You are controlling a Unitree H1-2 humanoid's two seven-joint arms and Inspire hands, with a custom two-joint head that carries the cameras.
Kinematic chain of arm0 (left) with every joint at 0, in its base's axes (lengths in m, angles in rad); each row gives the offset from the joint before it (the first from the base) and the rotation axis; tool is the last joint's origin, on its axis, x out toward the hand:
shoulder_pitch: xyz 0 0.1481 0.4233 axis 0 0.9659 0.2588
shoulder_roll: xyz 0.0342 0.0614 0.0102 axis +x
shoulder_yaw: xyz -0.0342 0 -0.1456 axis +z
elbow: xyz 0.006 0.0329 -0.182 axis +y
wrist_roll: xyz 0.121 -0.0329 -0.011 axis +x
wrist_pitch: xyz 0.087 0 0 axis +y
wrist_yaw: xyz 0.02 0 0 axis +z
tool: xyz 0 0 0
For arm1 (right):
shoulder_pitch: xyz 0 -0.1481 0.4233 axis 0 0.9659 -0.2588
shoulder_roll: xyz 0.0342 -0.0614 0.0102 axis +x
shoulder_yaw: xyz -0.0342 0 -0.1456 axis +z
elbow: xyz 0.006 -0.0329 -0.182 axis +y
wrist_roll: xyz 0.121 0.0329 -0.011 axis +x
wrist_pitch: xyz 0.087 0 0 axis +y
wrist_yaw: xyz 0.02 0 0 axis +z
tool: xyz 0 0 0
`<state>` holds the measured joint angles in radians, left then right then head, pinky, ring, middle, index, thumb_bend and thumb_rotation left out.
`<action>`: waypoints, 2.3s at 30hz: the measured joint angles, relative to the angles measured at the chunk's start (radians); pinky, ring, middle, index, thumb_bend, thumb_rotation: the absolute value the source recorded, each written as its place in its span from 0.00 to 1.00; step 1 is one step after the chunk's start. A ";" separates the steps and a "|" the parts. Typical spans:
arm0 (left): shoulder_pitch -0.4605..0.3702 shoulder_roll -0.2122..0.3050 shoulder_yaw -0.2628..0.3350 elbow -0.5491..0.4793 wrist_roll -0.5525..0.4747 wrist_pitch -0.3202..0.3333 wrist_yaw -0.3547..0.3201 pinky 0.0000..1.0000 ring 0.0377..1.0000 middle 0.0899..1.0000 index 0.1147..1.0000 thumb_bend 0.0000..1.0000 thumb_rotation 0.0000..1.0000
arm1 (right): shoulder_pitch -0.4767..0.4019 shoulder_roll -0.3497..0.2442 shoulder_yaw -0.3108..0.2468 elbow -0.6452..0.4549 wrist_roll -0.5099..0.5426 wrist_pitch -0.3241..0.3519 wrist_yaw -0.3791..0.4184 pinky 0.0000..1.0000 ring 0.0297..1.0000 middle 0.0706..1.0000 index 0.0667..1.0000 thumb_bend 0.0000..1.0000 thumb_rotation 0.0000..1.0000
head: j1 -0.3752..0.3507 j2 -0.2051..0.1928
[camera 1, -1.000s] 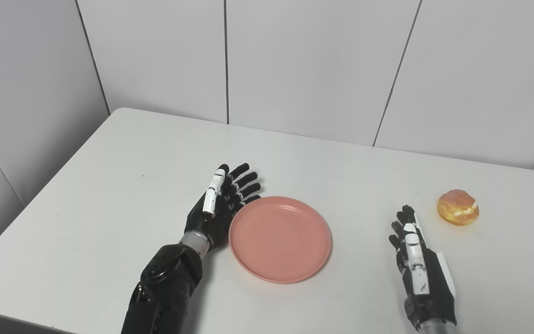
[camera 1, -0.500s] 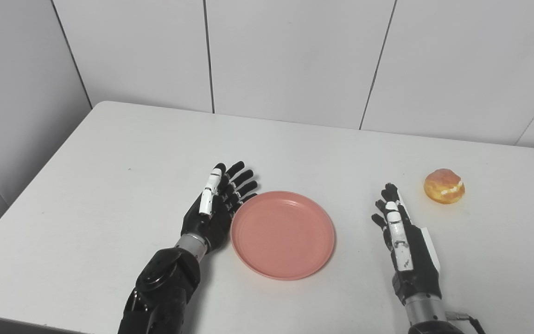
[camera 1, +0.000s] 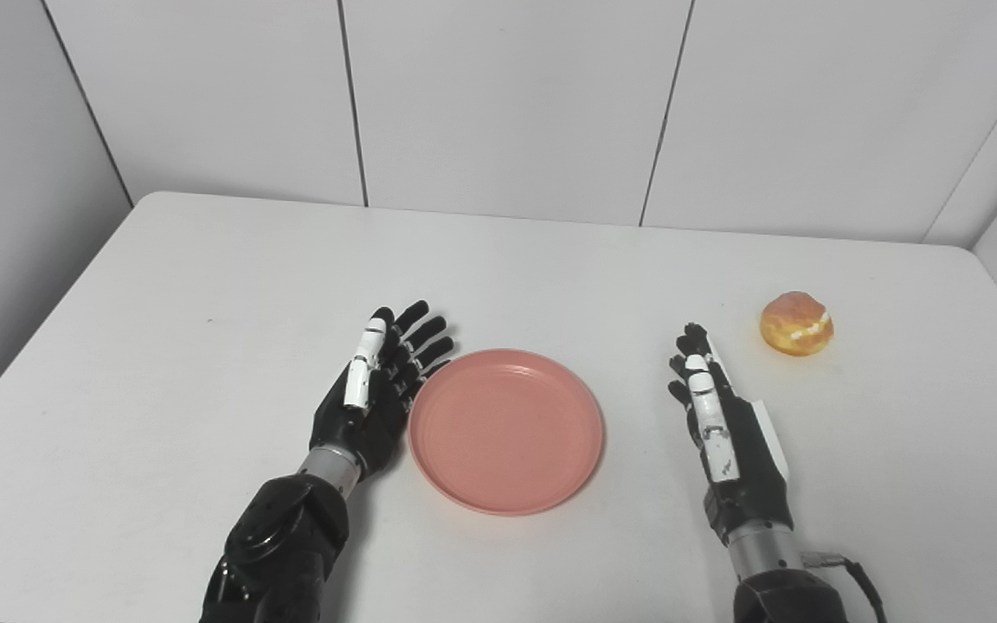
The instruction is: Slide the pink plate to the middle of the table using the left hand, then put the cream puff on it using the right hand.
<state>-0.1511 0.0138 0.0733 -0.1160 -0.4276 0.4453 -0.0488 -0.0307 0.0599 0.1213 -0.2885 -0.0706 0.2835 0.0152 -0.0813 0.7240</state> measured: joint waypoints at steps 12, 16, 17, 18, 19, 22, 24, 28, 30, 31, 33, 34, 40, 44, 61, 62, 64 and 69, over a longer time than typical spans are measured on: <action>0.009 0.007 0.016 0.006 0.004 -0.030 -0.029 0.90 0.89 0.90 0.89 0.38 1.00 | -0.075 -0.028 -0.008 -0.050 -0.081 0.011 -0.013 0.91 0.92 0.93 0.93 0.30 1.00 | -0.106 -0.017; 0.009 0.015 0.022 0.028 0.004 -0.060 -0.057 0.90 0.89 0.90 0.89 0.38 1.00 | -0.116 -0.052 -0.021 -0.084 -0.149 0.021 -0.026 0.90 0.91 0.92 0.93 0.40 1.00 | -0.120 -0.021; 0.009 0.017 0.022 0.032 0.004 -0.070 -0.061 0.90 0.90 0.90 0.90 0.38 1.00 | -0.131 -0.058 -0.025 -0.094 -0.161 0.030 -0.026 0.88 0.91 0.92 0.93 0.41 1.00 | -0.136 -0.029; 0.009 0.019 0.023 0.036 0.004 -0.074 -0.066 0.90 0.89 0.90 0.90 0.38 1.00 | -0.142 -0.065 -0.031 -0.102 -0.175 0.039 -0.026 0.87 0.91 0.92 0.93 0.42 1.00 | -0.137 -0.029; 0.009 0.020 0.024 0.040 0.004 -0.080 -0.074 0.90 0.89 0.90 0.89 0.39 1.00 | -0.153 -0.071 -0.035 -0.106 -0.184 0.044 -0.026 0.86 0.90 0.92 0.93 0.42 1.00 | -0.147 -0.034; 0.009 0.021 0.028 0.043 0.004 -0.083 -0.080 0.89 0.89 0.90 0.89 0.39 1.00 | -0.177 -0.103 -0.038 -0.108 -0.220 0.065 -0.019 0.84 0.89 0.91 0.92 0.42 0.99 | -0.158 -0.035; 0.010 0.022 0.030 0.043 0.004 -0.083 -0.084 0.89 0.89 0.90 0.89 0.39 1.00 | -0.189 -0.127 -0.037 -0.110 -0.246 0.080 -0.008 0.79 0.88 0.90 0.92 0.42 0.96 | -0.166 -0.037; 0.012 0.022 0.038 0.043 0.004 -0.084 -0.085 0.89 0.89 0.90 0.88 0.38 1.00 | -0.223 -0.184 -0.038 -0.112 -0.305 0.100 0.013 0.77 0.88 0.91 0.91 0.45 0.93 | -0.179 -0.038; 0.012 0.022 0.038 0.045 0.005 -0.087 -0.086 0.88 0.89 0.90 0.88 0.38 1.00 | -0.240 -0.206 -0.038 -0.111 -0.330 0.101 0.015 0.77 0.87 0.90 0.90 0.46 0.91 | -0.179 -0.038; 0.012 0.022 0.039 0.045 0.005 -0.088 -0.087 0.89 0.89 0.90 0.88 0.38 1.00 | -0.247 -0.213 -0.038 -0.111 -0.343 0.101 0.015 0.77 0.88 0.91 0.91 0.47 0.90 | -0.184 -0.041; 0.012 0.022 0.041 0.049 0.005 -0.090 -0.090 0.89 0.89 0.90 0.89 0.38 1.00 | -0.268 -0.234 -0.029 -0.104 -0.390 0.101 0.018 0.78 0.89 0.92 0.91 0.49 0.89 | -0.189 -0.044; 0.012 0.022 0.042 0.052 0.004 -0.092 -0.092 0.89 0.89 0.90 0.89 0.38 1.00 | -0.281 -0.251 -0.025 -0.099 -0.407 0.101 0.021 0.78 0.89 0.92 0.91 0.49 0.89 | -0.189 -0.044; 0.012 0.026 0.060 0.065 -0.004 -0.109 -0.107 0.89 0.89 0.90 0.89 0.38 1.00 | -0.341 -0.325 -0.023 -0.051 -0.510 0.103 0.042 0.76 0.89 0.94 0.91 0.57 0.78 | -0.201 -0.046; 0.010 0.027 0.066 0.073 -0.006 -0.111 -0.119 0.89 0.89 0.90 0.89 0.38 1.00 | -0.371 -0.356 -0.017 0.012 -0.562 0.111 0.066 0.76 0.91 0.95 0.93 0.63 0.70 | -0.202 -0.048; 0.007 0.032 0.078 0.082 -0.023 -0.115 -0.130 0.88 0.89 0.90 0.90 0.38 1.00 | -0.447 -0.447 0.013 0.203 -0.733 0.182 0.216 0.73 0.93 0.99 0.98 0.86 0.50 | -0.207 -0.043; 0.007 0.032 0.078 0.082 -0.023 -0.115 -0.130 0.89 0.89 0.90 0.90 0.38 1.00 | -0.452 -0.448 0.013 0.223 -0.734 0.182 0.220 0.73 0.93 0.99 0.98 0.86 0.49 | -0.207 -0.043; 0.007 0.032 0.079 0.082 -0.023 -0.115 -0.130 0.88 0.89 0.90 0.89 0.38 1.00 | -0.460 -0.452 0.016 0.249 -0.735 0.183 0.226 0.74 0.93 0.99 0.98 0.87 0.49 | -0.206 -0.041; 0.007 0.033 0.079 0.082 -0.023 -0.115 -0.130 0.88 0.89 0.90 0.89 0.38 1.00 | -0.480 -0.463 0.024 0.302 -0.736 0.183 0.239 0.74 0.93 1.00 0.99 0.88 0.50 | -0.202 -0.040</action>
<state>-0.1441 0.0466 0.1527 -0.0339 -0.4506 0.3299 -0.1789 -0.5103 -0.4032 0.1457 0.0139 -0.8063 0.4662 0.2546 -0.2838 0.6842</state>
